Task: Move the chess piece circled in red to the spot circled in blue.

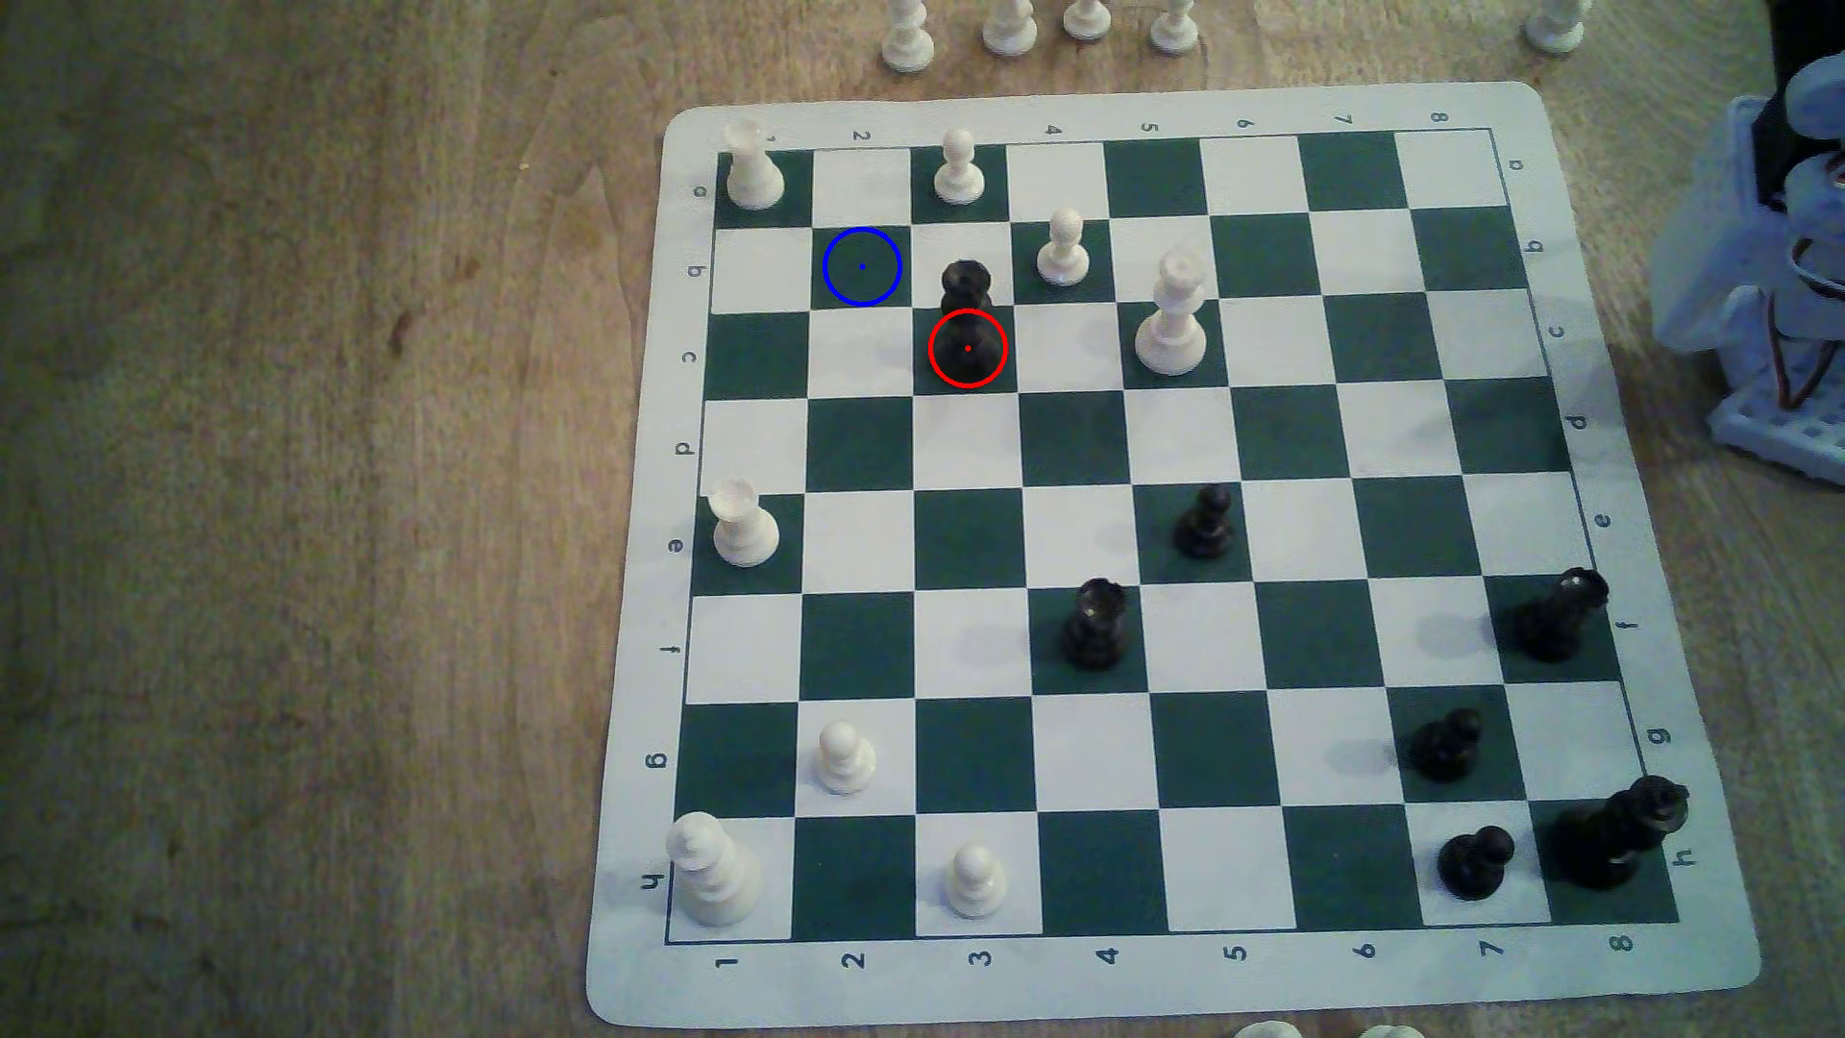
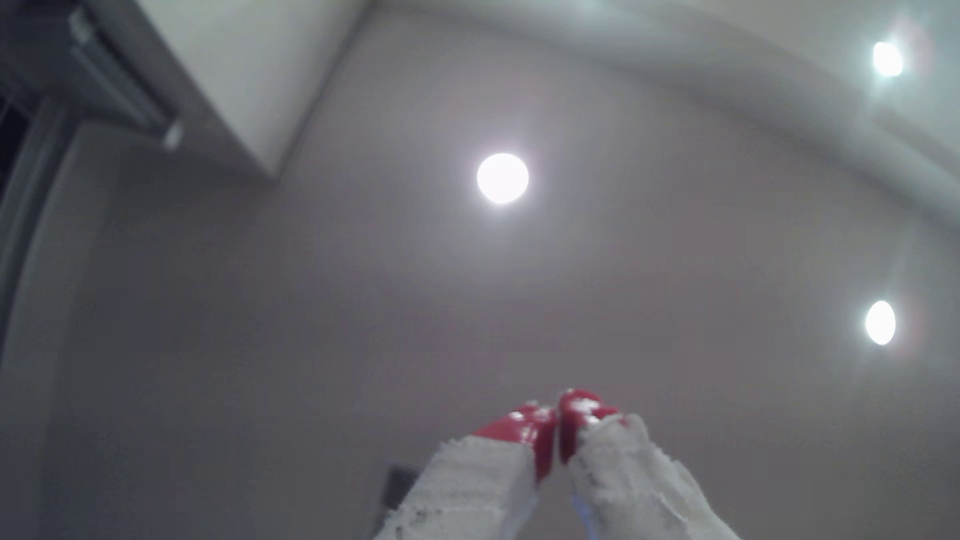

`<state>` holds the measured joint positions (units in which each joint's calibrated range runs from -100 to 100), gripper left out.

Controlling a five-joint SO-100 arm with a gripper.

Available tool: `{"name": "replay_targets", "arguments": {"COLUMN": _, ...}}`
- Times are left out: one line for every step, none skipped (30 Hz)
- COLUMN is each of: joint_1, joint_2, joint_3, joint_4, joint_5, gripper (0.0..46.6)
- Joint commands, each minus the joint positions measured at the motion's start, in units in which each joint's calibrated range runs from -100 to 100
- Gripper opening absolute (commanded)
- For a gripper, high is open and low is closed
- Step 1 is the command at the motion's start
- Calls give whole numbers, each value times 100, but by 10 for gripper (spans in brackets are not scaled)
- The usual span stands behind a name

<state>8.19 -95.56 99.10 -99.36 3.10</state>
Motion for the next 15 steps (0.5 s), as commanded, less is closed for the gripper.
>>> {"name": "replay_targets", "arguments": {"joint_1": -40, "joint_2": -20, "joint_3": 81, "joint_4": 870, "joint_5": 20, "gripper": 2}}
{"name": "replay_targets", "arguments": {"joint_1": -40, "joint_2": -20, "joint_3": 81, "joint_4": 1198, "joint_5": 20, "gripper": 2}}
{"name": "replay_targets", "arguments": {"joint_1": -40, "joint_2": -28, "joint_3": 81, "joint_4": 1525, "joint_5": -5, "gripper": 2}}
{"name": "replay_targets", "arguments": {"joint_1": -1, "joint_2": -28, "joint_3": 81, "joint_4": 2352, "joint_5": 20, "gripper": 2}}
{"name": "replay_targets", "arguments": {"joint_1": 30, "joint_2": -28, "joint_3": 81, "joint_4": 2696, "joint_5": 20, "gripper": 2}}
{"name": "replay_targets", "arguments": {"joint_1": 38, "joint_2": -28, "joint_3": 81, "joint_4": 3065, "joint_5": 20, "gripper": 2}}
{"name": "replay_targets", "arguments": {"joint_1": 38, "joint_2": -28, "joint_3": 81, "joint_4": 3458, "joint_5": 20, "gripper": 2}}
{"name": "replay_targets", "arguments": {"joint_1": 124, "joint_2": -28, "joint_3": 81, "joint_4": 4400, "joint_5": 20, "gripper": 2}}
{"name": "replay_targets", "arguments": {"joint_1": 132, "joint_2": -28, "joint_3": 81, "joint_4": 5039, "joint_5": 20, "gripper": 2}}
{"name": "replay_targets", "arguments": {"joint_1": 124, "joint_2": -20, "joint_3": 81, "joint_4": 5587, "joint_5": 39, "gripper": 2}}
{"name": "replay_targets", "arguments": {"joint_1": 100, "joint_2": -20, "joint_3": 81, "joint_4": 6112, "joint_5": 78, "gripper": 2}}
{"name": "replay_targets", "arguments": {"joint_1": 93, "joint_2": -20, "joint_3": 81, "joint_4": 6709, "joint_5": 78, "gripper": 8}}
{"name": "replay_targets", "arguments": {"joint_1": 54, "joint_2": -11, "joint_3": 54, "joint_4": 7766, "joint_5": 117, "gripper": 32}}
{"name": "replay_targets", "arguments": {"joint_1": 7, "joint_2": -11, "joint_3": 72, "joint_4": 8175, "joint_5": 117, "gripper": 34}}
{"name": "replay_targets", "arguments": {"joint_1": -1, "joint_2": -11, "joint_3": 72, "joint_4": 8528, "joint_5": 93, "gripper": 36}}
